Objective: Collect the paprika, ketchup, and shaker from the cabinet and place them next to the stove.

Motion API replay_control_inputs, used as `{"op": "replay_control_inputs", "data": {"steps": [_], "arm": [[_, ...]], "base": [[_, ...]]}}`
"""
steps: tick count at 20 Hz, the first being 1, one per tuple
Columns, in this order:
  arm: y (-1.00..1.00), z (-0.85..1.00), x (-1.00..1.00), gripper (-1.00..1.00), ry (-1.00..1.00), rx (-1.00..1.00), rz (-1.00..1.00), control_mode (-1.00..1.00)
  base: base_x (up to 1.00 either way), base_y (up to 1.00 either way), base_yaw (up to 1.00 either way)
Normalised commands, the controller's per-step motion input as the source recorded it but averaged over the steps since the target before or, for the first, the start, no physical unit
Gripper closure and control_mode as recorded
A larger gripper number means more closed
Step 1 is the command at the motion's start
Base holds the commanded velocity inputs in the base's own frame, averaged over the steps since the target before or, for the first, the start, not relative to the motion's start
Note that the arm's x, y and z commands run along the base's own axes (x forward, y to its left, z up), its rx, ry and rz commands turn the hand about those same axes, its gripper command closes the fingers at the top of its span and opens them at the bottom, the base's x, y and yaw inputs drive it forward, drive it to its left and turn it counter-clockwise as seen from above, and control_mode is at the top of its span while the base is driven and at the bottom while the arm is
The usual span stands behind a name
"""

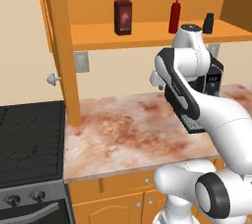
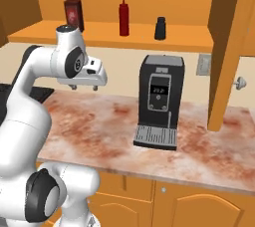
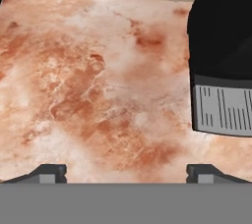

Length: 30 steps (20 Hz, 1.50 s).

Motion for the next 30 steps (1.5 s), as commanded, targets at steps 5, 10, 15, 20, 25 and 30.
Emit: {"op": "replay_control_inputs", "data": {"steps": [5,10,15,20,25,30], "arm": [[0.0,0.0,0.0,-1.0,0.0,0.0,0.0,1.0],[0.0,0.0,0.0,-1.0,0.0,0.0,0.0,1.0],[0.0,0.0,0.0,-1.0,0.0,0.0,0.0,1.0],[0.0,0.0,0.0,-1.0,0.0,0.0,0.0,1.0],[0.0,0.0,0.0,-1.0,0.0,0.0,0.0,1.0],[0.0,0.0,0.0,-1.0,0.0,0.0,0.0,1.0]], "base": [[0.09,0.29,-0.04],[0.41,0.0,-0.03],[0.48,0.0,0.0],[0.61,0.0,0.0],[0.4,0.0,0.01],[0.0,0.0,0.0]]}}
